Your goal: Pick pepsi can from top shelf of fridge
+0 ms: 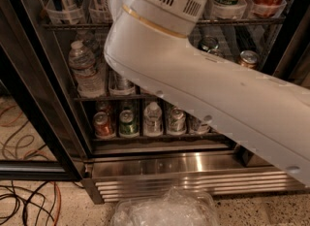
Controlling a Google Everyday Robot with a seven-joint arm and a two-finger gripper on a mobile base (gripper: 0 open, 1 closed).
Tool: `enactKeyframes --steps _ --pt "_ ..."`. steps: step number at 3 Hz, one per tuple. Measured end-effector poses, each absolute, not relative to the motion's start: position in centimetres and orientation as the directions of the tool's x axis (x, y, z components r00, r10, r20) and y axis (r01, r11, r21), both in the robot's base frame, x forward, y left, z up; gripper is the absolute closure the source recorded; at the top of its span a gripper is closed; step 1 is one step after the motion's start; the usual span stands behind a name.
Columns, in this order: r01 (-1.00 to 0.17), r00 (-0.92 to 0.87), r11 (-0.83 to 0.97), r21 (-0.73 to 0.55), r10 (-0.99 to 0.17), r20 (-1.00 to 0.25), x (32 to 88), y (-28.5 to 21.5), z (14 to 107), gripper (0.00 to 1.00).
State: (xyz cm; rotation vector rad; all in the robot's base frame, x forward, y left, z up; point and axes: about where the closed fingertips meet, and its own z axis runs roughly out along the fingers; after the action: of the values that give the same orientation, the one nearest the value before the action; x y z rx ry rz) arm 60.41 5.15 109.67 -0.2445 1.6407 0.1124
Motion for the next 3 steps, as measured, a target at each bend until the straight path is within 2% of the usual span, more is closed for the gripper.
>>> enactKeyframes --steps 2,3 --pt "-0.322 -0.005 0.944 -0.067 -0.072 -0.997 56.9 5.0 115.5 1.00" --pt "-0.394 -0.045 0.918 -0.035 -0.058 -0.997 54.5 4.7 115.1 1.00"
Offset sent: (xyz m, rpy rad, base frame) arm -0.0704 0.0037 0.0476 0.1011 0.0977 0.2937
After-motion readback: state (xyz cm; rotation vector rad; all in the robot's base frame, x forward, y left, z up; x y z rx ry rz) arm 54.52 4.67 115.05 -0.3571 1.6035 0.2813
